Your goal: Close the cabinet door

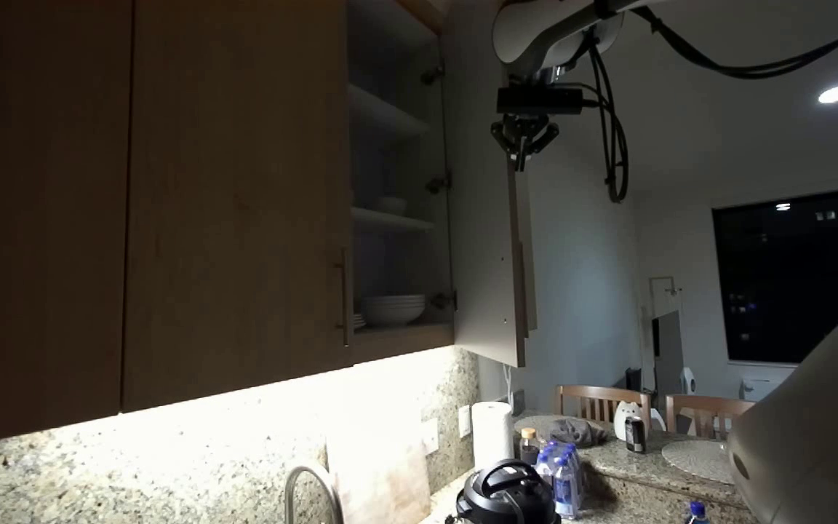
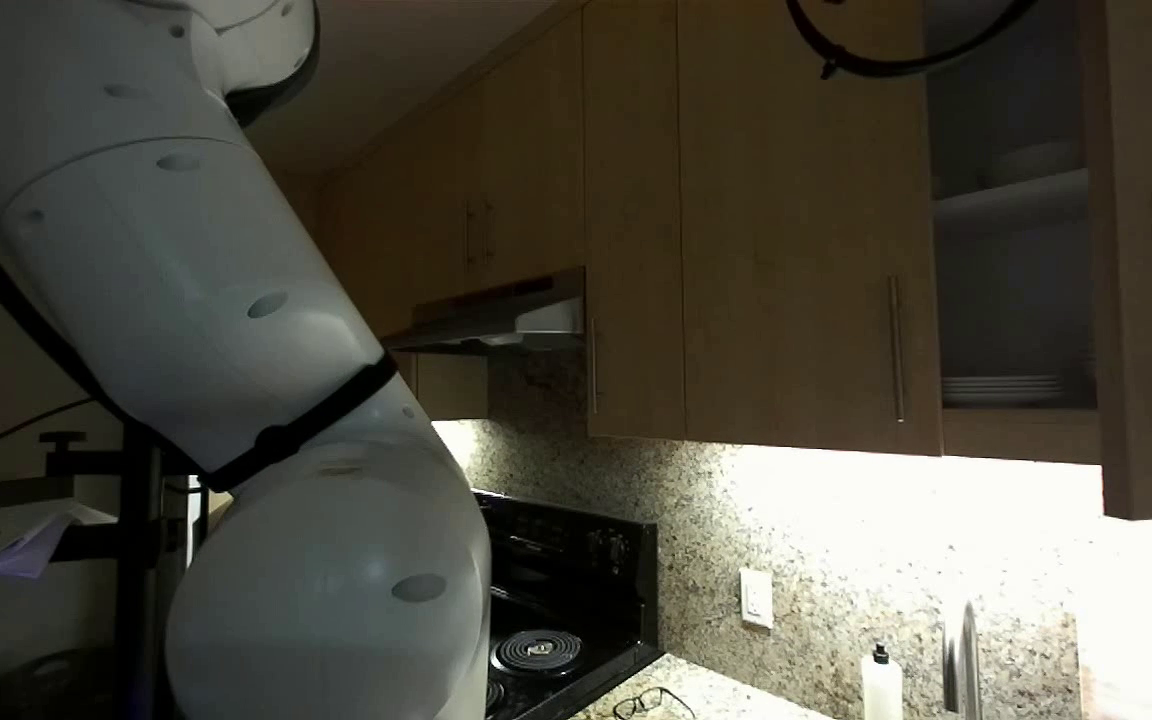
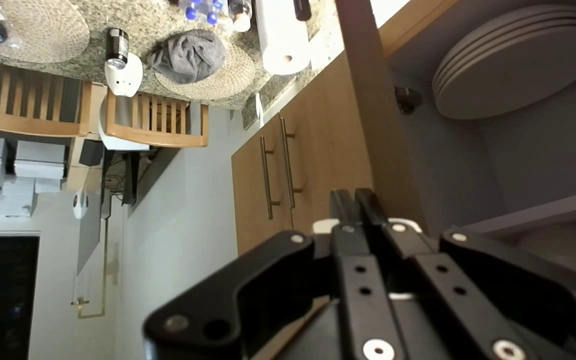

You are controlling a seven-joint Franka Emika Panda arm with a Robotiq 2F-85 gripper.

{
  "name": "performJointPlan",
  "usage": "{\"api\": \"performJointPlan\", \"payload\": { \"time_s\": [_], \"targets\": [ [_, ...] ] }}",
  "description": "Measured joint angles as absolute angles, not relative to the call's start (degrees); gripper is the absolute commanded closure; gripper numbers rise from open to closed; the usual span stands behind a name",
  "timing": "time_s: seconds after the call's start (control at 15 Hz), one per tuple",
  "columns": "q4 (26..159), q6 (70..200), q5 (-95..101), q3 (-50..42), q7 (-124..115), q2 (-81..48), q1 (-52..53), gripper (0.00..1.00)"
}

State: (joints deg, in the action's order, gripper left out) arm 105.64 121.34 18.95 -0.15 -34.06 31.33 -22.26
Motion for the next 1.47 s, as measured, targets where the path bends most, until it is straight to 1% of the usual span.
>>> {"api": "performJointPlan", "payload": {
  "time_s": [0.67, 1.13, 1.47],
  "targets": [
    [103.25, 121.69, 18.95, 4.13, -34.06, 28.79, -19.14, 0.92],
    [94.87, 124.66, 19.23, 5.89, -34.06, 20.83, -17.47, 0.92],
    [89.13, 124.11, 19.24, 6.51, -33.88, 16.16, -13.04, 0.93]
  ]
}}
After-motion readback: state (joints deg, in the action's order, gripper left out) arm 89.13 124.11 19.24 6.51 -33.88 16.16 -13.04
